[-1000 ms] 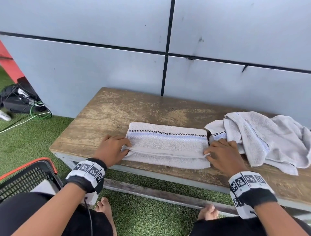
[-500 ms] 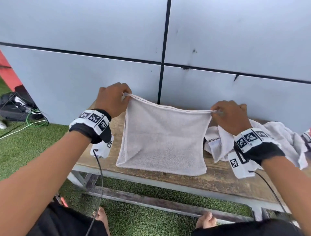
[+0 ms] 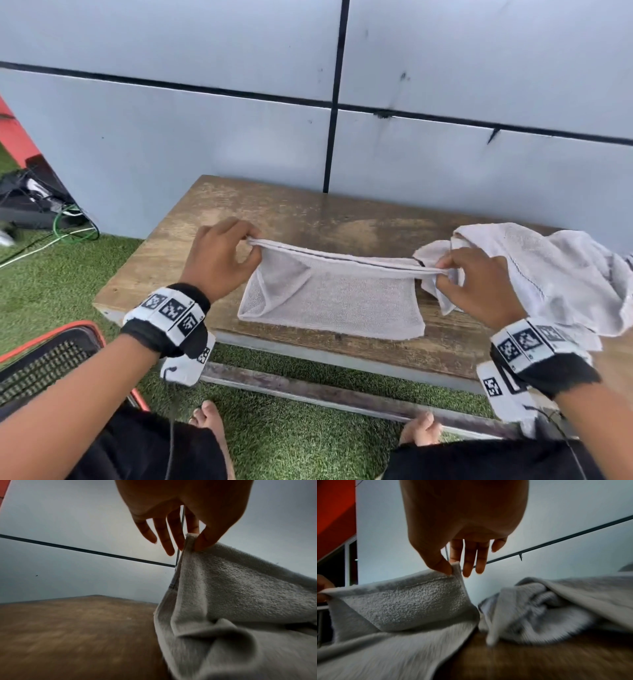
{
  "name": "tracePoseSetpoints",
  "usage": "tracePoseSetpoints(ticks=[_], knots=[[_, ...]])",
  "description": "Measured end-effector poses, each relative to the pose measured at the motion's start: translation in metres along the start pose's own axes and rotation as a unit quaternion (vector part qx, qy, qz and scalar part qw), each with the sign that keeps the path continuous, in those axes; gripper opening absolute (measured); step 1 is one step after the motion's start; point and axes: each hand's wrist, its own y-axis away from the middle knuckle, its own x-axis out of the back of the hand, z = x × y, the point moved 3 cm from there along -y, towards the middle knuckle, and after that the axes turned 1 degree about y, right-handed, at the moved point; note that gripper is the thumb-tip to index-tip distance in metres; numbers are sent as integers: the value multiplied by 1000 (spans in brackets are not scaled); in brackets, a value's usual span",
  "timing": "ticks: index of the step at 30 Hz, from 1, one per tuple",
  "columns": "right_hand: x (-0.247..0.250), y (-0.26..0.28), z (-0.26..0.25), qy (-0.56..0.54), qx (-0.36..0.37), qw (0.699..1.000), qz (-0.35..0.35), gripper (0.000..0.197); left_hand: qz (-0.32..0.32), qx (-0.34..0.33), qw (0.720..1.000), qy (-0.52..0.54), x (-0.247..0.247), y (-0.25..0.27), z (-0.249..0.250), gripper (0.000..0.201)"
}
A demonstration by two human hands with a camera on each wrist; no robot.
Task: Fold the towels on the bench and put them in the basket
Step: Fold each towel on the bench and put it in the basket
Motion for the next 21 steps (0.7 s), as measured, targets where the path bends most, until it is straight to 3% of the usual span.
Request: tracePoseSetpoints(ticks=[5,9,13,17,21], knots=[[-27,37,11,20,24,997,-74,15,-88,-15,995,36,-17,46,-12,26],[-45,50,17,38,28,989,-141,13,-169,-25,985,-39,-30,63,-11,23],[-45,53,15,49,29,988,-144,10,-204,7,978,-48,-38,73,-18,18],[-44,53,13,42,26,989,-140,10,-196,-7,979,-49,-34,72,-10,16],[-42,47,12,27,9,991,-129,11,-133,-1,990,-41,-28,61,-8,24]])
